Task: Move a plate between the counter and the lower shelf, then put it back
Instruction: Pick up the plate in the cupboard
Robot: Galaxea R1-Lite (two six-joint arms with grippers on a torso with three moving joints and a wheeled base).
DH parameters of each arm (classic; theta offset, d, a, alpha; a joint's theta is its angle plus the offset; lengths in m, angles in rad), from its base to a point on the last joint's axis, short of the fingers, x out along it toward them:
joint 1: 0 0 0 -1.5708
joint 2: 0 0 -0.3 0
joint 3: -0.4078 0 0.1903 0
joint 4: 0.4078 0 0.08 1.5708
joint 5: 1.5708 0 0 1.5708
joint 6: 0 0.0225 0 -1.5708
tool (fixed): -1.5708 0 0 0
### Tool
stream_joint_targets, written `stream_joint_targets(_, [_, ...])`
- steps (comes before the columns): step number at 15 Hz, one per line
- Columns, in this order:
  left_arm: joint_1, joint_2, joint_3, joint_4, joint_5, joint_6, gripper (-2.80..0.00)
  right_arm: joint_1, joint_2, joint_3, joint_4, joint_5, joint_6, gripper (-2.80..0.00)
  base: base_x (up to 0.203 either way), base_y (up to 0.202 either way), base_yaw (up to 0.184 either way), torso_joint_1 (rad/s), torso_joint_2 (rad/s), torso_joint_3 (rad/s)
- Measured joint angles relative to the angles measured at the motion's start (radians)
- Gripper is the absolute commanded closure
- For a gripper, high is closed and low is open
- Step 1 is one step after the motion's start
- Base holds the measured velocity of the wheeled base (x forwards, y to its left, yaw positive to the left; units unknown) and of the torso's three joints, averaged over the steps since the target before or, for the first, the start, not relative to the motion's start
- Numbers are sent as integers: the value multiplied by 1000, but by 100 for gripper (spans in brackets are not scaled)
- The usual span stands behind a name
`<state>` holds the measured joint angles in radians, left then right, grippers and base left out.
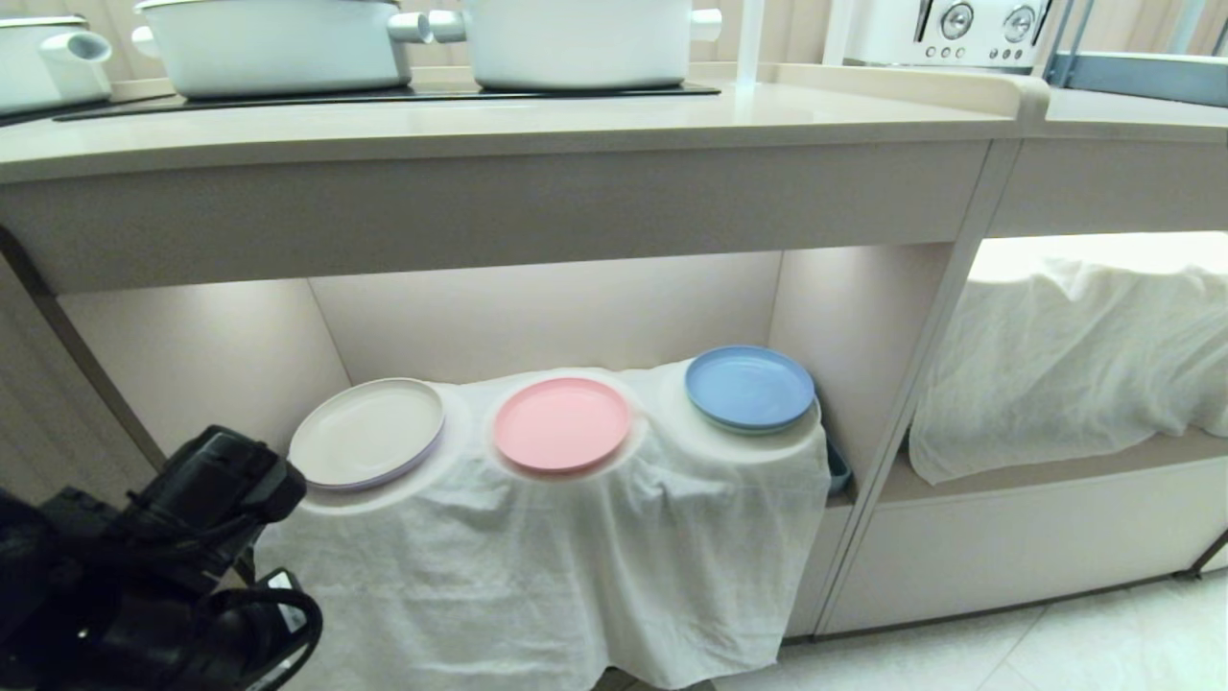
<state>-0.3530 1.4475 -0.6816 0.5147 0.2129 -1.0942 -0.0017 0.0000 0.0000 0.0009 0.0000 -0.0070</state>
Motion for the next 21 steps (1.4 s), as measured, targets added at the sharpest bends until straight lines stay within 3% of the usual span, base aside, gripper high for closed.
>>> stream_joint_targets(4, [3,-182,53,38,98,99,0,0,0,0,0,0,0,0,0,0,0,0,0,0])
stream_joint_targets(9, [7,-390,136,49,286,226,0,0,0,0,0,0,0,0,0,0,0,0,0,0])
stream_joint_targets(14, [-52,-616,249,29,457,442,0,0,0,0,0,0,-1,0,0,0,0,0,0,0])
stream_joint_targets(16, [-38,-687,305,-25,460,526,0,0,0,0,0,0,0,0,0,0,0,0,0,0])
stream_joint_targets(18, [58,-760,432,-189,423,665,0,0,0,0,0,0,0,0,0,0,0,0,0,0])
stream_joint_targets(20, [176,-843,579,-451,316,864,0,0,0,0,0,0,0,0,0,0,0,0,0,0])
stream_joint_targets(21, [233,-888,624,-582,220,975,0,0,0,0,0,0,0,0,0,0,0,0,0,0])
